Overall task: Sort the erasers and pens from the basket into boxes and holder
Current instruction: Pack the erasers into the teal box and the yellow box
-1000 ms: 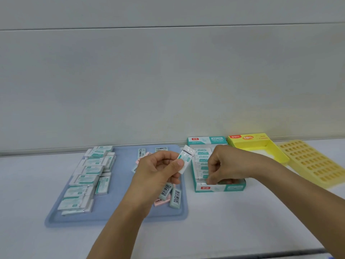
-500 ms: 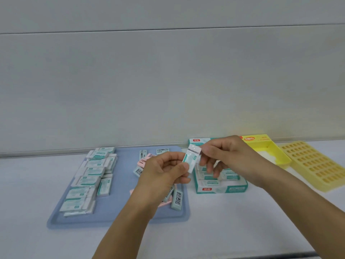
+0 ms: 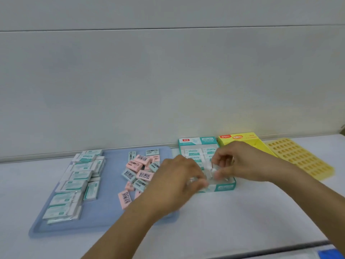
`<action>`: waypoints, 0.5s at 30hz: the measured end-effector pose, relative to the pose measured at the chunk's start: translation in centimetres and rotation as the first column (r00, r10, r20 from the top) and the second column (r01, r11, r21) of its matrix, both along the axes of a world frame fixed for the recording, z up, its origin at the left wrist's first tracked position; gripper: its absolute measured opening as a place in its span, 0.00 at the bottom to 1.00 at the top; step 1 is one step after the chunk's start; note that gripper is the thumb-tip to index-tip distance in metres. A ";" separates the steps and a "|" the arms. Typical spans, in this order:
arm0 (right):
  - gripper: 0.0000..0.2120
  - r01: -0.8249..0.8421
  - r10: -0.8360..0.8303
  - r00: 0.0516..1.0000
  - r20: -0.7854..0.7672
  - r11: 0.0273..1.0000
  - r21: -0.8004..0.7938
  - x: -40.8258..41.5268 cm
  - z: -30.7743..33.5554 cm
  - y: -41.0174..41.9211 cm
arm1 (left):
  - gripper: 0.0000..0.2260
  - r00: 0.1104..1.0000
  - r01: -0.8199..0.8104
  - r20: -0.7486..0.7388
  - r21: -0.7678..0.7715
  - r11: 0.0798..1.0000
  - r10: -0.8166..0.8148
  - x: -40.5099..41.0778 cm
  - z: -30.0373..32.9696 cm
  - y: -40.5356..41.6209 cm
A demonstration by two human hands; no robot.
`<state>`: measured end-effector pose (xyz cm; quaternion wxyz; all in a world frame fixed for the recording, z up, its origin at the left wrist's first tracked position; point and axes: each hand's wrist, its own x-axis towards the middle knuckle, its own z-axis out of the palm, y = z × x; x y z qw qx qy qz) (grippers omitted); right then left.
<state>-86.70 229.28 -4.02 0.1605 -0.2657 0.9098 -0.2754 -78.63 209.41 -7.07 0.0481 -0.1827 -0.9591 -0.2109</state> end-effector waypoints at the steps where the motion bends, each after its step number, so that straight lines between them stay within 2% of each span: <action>1: 0.11 -0.044 0.051 0.998 -0.046 0.988 0.146 0.0 -0.1 0.1 | 0.18 0.997 0.073 0.037 -0.093 0.993 -0.069 0.2 -0.4 0.0; 3: 0.12 -0.109 0.140 0.987 -0.075 0.940 0.324 -0.1 -0.4 -0.2 | 0.21 0.989 0.135 0.087 -0.222 0.965 -0.119 0.4 -1.1 0.0; 4: 0.11 -0.126 0.161 0.984 -0.071 0.927 0.354 -0.1 -0.4 -0.3 | 0.22 0.989 0.140 0.092 -0.260 0.956 -0.119 0.4 -1.4 0.0; 8: 0.03 -0.153 0.156 0.988 0.008 0.952 0.266 -0.5 -0.4 0.1 | 0.23 0.990 0.137 0.077 -0.329 0.934 -0.118 0.0 -1.3 0.2; 11: 0.04 -0.143 0.140 0.990 0.029 0.971 0.193 -0.6 -0.6 0.3 | 0.22 0.988 0.154 0.083 -0.363 0.919 -0.133 -0.5 -0.9 0.1; 15: 0.04 -0.143 0.169 0.984 -0.065 0.947 0.288 -0.6 -1.1 -0.3 | 0.20 0.982 0.185 0.051 -0.425 0.886 -0.181 -1.3 -0.4 0.3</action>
